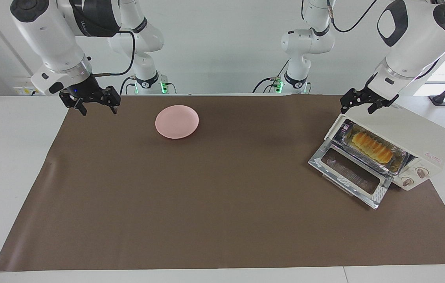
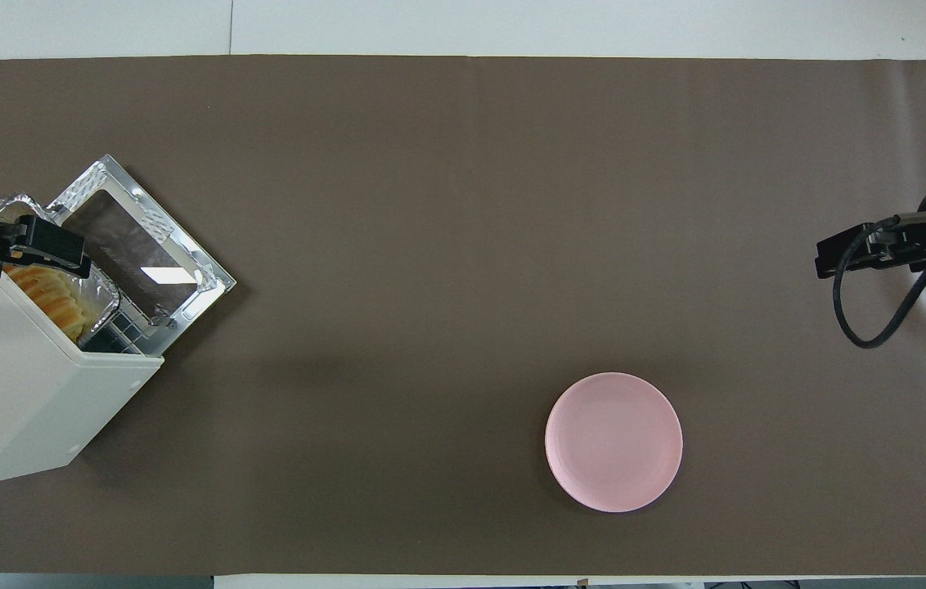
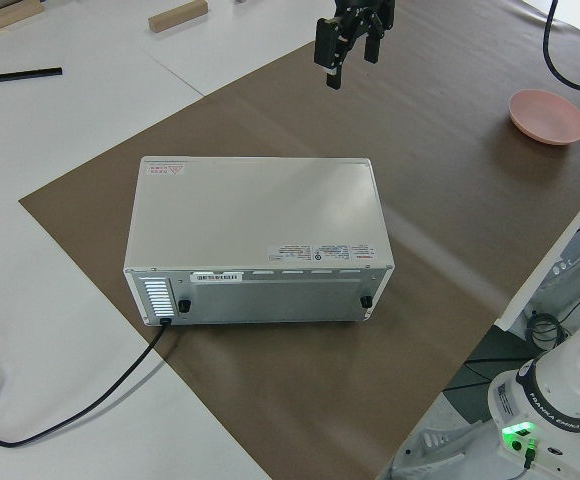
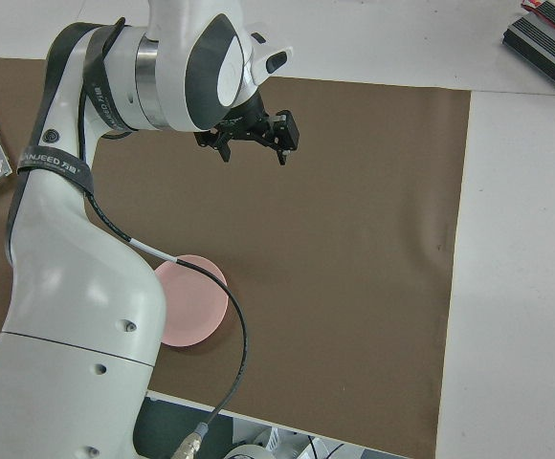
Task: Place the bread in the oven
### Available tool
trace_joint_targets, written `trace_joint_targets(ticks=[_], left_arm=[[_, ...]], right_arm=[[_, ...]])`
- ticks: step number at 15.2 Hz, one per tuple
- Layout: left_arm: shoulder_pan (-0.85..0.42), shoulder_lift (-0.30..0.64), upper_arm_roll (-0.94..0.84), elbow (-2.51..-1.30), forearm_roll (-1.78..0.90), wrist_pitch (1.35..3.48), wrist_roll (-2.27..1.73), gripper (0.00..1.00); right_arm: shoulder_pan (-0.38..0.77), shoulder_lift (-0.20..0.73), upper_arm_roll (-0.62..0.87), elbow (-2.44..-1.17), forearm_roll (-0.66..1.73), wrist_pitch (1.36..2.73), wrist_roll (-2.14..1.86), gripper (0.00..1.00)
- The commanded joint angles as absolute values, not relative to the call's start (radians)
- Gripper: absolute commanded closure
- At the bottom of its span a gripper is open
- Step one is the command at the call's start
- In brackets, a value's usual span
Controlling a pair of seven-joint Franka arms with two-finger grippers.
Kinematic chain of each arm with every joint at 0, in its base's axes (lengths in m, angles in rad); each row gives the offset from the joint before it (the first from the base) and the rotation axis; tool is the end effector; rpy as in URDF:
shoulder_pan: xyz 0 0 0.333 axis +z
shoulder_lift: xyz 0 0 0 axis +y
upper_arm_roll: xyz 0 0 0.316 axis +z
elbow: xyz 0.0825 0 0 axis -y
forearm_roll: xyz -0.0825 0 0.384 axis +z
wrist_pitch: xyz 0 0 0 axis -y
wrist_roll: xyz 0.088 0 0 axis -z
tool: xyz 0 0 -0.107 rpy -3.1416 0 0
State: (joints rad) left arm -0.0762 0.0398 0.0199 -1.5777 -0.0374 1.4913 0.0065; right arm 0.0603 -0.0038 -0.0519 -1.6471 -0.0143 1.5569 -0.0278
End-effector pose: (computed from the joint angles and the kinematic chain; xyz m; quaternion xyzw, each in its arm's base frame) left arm 0.5551 -0.0358 0.5928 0.9973 -0.0316 -0.0635 0.0167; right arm 0.5487 0.0030 0.5896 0.9989 0.0183 -0.0433 0.0066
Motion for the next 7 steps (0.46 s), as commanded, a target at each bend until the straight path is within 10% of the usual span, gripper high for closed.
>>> trace_joint_targets(ticks=[1,7], left_arm=[[-0.060,0.025,0.002,-1.592,-0.017,1.508,0.000,0.00],[-0.058,0.025,0.003,-1.592,-0.018,1.511,-0.005,0.00]], right_arm=[[0.054,-0.020,-0.046,-1.657,-0.018,1.545,-0.018,0.00],[0.055,-0.020,-0.046,-1.658,-0.018,1.545,-0.017,0.00]])
